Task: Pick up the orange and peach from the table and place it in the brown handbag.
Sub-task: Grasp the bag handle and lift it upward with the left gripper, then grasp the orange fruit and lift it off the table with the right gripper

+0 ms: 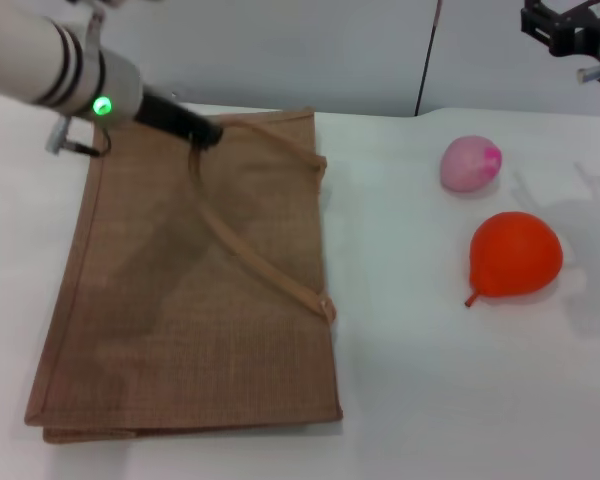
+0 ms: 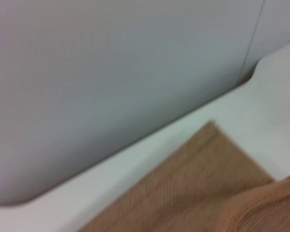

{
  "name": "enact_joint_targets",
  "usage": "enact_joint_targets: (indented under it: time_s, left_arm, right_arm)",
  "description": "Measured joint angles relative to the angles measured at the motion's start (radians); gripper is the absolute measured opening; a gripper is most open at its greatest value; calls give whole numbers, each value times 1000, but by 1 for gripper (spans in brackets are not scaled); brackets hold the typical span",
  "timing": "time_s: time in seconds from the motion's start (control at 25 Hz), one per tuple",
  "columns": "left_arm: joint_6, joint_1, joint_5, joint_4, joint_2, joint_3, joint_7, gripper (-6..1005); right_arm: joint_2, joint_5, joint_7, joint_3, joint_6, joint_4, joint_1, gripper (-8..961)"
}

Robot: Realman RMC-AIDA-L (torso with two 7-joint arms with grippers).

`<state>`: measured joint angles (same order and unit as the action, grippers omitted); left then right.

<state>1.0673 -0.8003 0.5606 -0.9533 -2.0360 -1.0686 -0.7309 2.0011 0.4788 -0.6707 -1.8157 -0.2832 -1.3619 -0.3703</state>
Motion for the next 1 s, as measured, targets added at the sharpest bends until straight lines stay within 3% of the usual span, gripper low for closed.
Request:
enact_joint_targets:
  time_s: [0.28,0.4,0.64,1.0]
  left_arm:
    - [175,76,75,-300,0,-9,26,124]
    - [216,104,76,-429,1,-16,58,124]
    - [331,132,85,-634,3,9,84,124]
    - [422,147,92,-831,4,37,115,124]
  right_arm:
    - [-3,-36,51,-17,-17,-6,6,851]
    - [-15,-183,174,-21,-31,2,3,851]
    - [-17,-426,435,12,-44,5,7,851]
    - [-19,-668,738,24,-109,11,-1,851]
